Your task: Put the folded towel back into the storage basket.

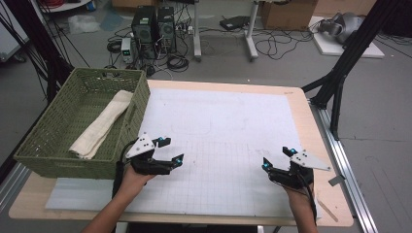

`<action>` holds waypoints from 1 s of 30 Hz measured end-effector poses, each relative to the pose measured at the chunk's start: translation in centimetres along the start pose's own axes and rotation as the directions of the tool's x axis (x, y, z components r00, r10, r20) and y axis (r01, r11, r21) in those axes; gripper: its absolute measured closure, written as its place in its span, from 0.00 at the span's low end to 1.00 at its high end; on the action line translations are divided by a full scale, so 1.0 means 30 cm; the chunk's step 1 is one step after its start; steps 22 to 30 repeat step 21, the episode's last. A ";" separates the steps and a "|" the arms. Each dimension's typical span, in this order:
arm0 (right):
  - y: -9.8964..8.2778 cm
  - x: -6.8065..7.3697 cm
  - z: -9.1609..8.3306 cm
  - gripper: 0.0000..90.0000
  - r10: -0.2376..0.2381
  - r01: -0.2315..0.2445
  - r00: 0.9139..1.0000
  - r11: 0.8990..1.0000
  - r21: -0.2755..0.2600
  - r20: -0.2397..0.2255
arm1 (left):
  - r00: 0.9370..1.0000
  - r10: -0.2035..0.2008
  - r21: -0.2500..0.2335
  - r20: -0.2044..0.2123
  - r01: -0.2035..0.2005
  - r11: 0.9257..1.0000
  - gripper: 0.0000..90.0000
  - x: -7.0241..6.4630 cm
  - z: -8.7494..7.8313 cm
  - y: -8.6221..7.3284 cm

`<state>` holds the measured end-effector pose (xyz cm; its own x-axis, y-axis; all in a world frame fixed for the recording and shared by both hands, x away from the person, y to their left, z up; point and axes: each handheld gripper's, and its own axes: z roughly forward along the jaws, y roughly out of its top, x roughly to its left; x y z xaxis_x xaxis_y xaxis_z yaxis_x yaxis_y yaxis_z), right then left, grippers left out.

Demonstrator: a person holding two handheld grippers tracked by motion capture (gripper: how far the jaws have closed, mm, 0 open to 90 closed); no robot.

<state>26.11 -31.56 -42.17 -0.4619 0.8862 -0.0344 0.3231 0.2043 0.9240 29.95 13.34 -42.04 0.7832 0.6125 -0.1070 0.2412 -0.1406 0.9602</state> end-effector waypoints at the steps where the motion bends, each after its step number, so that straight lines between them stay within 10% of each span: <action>1: -0.001 -0.001 0.000 0.18 -0.003 0.003 1.000 1.000 0.002 0.002 | 1.000 0.000 0.000 0.002 0.000 1.000 0.24 0.001 0.000 -0.001; 30: 0.001 0.001 0.007 0.18 -0.013 0.013 1.000 1.000 0.008 0.002 | 1.000 -0.006 -0.004 -0.005 0.006 1.000 0.24 0.001 -0.004 -0.002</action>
